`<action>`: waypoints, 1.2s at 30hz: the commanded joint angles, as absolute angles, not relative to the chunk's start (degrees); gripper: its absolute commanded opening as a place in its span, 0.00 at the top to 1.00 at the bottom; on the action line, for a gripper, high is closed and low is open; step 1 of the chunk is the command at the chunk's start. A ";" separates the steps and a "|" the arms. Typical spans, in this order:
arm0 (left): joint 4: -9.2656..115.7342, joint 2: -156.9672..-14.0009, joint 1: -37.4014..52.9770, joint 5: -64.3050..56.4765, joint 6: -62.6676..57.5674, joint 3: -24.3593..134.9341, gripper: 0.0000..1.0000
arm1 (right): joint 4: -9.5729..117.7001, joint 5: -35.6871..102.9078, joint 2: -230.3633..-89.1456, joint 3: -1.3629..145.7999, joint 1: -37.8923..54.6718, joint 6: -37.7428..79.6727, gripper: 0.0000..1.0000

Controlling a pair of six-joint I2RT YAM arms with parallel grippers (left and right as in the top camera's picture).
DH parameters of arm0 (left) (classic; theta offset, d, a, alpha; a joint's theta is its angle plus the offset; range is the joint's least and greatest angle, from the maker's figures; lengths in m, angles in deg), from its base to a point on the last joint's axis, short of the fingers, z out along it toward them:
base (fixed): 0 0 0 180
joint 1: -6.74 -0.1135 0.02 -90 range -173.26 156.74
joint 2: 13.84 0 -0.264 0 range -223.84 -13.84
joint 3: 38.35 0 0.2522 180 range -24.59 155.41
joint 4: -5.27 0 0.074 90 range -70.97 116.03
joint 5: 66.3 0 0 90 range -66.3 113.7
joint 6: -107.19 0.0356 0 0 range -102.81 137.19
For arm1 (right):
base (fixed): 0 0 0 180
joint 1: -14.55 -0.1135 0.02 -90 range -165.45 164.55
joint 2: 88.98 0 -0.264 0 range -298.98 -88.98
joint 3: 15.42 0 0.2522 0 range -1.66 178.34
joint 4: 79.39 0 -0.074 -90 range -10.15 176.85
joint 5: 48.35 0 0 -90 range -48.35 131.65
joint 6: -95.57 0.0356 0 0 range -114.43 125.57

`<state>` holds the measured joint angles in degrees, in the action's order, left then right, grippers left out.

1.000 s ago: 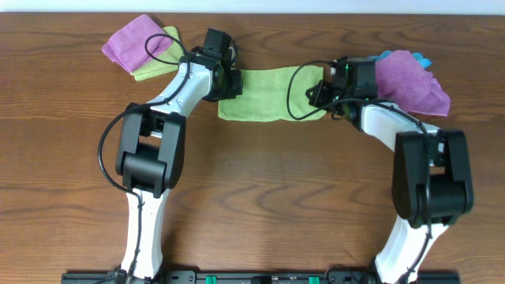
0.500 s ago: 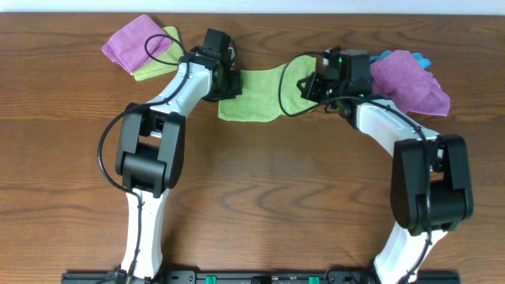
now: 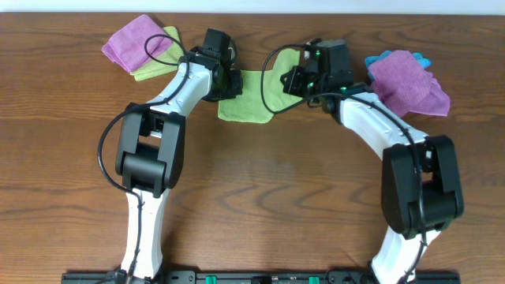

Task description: Fold the cloth

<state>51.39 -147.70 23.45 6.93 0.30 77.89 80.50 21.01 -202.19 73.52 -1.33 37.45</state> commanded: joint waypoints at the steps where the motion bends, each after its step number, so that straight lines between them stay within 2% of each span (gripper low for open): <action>1: 52.37 -148.73 23.56 6.47 -0.22 76.95 0.94 | 79.76 23.63 -201.10 74.81 -2.62 38.30 0.99; 12: 51.74 -145.71 23.30 6.49 -0.22 77.36 0.94 | 78.49 27.15 -201.51 75.49 -4.91 35.87 0.99; 21: 51.80 -143.31 22.71 6.62 -0.20 77.38 0.94 | 72.61 28.79 -205.07 81.72 -6.86 32.44 0.99; 36: 51.80 -135.66 18.18 6.82 -0.18 77.38 0.94 | 70.45 30.87 -211.78 87.75 -9.22 31.63 0.99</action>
<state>51.65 -138.52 19.14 6.97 0.28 77.87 70.60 29.58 -209.99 85.02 -7.64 32.83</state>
